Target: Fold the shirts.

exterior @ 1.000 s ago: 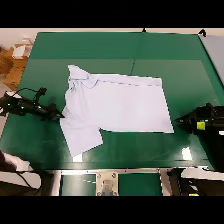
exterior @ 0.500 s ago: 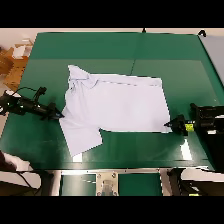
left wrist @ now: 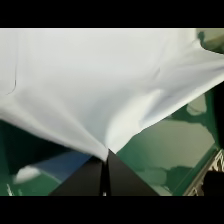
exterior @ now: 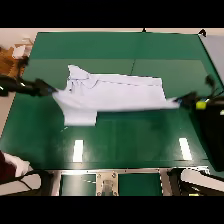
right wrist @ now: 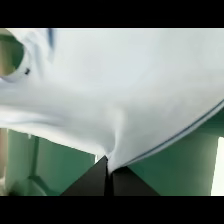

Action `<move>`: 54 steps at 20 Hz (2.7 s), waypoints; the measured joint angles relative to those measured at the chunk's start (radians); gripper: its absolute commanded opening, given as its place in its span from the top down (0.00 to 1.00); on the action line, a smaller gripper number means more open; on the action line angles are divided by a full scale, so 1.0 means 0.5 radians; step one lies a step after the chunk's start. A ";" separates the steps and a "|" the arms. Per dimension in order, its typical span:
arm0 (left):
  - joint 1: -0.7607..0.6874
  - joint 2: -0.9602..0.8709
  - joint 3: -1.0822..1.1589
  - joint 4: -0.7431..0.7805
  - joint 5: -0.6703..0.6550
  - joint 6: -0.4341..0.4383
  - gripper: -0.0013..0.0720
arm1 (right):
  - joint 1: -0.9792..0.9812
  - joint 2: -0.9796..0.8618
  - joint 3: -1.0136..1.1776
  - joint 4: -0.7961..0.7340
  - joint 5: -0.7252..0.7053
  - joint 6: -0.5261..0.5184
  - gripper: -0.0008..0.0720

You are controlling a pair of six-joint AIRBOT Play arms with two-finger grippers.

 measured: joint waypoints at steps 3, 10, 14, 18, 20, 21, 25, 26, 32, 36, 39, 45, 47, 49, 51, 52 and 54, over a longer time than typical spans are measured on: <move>0.000 0.390 0.488 -0.176 0.101 -0.002 0.95 | -0.060 0.350 0.626 0.200 -0.021 0.067 0.97; 0.000 1.051 1.385 -0.029 0.632 -0.245 0.95 | -0.310 1.009 1.601 0.208 -0.565 0.229 0.97; 0.000 1.144 1.467 0.288 0.667 -0.489 0.95 | -0.349 1.132 1.646 0.024 -0.698 0.341 0.97; 0.000 1.155 1.171 0.495 0.564 -0.655 0.95 | -0.352 1.167 1.260 0.083 -0.716 0.393 0.97; 0.000 1.122 0.878 0.455 0.533 -0.666 0.95 | -0.288 1.153 0.952 0.148 -0.730 0.353 0.97; 0.000 1.093 0.698 0.381 0.527 -0.638 0.95 | -0.233 1.133 0.795 0.172 -0.735 0.314 0.97; -0.073 0.864 0.002 0.105 0.732 -0.354 0.95 | 0.102 0.912 0.156 0.211 -0.920 0.134 0.97; -0.127 0.761 -0.130 0.058 0.832 -0.274 0.95 | 0.194 0.809 0.029 0.216 -1.009 0.092 0.97; -0.358 -0.074 -0.270 -0.114 1.347 -0.002 0.95 | 0.468 -0.107 -0.080 0.298 -1.380 -0.024 0.97; -0.394 -0.522 0.066 -0.182 1.405 0.025 0.95 | 0.506 -0.654 0.298 0.347 -1.328 0.039 0.97; -0.391 -0.678 0.282 -0.192 1.406 0.007 0.95 | 0.517 -0.876 0.574 0.356 -1.237 0.110 0.97; -0.313 -0.768 0.516 -0.195 1.336 -0.046 0.95 | 0.514 -0.999 0.871 0.345 -1.131 0.152 0.97; -0.303 -0.774 0.538 -0.192 1.311 -0.048 0.95 | 0.523 -1.012 0.906 0.334 -1.121 0.155 0.97; -0.298 -0.780 0.549 -0.159 1.273 -0.054 0.95 | 0.528 -1.022 0.922 0.300 -1.102 0.159 0.97; -0.294 -0.781 0.555 -0.034 1.186 -0.087 0.95 | 0.527 -1.026 0.932 0.208 -1.032 0.185 0.97; -0.291 -0.782 0.557 0.070 1.122 -0.119 0.95 | 0.517 -1.028 0.934 0.138 -0.967 0.219 0.97; -0.278 -0.783 0.559 0.274 0.948 -0.174 0.95 | 0.484 -1.031 0.937 -0.049 -0.811 0.289 0.97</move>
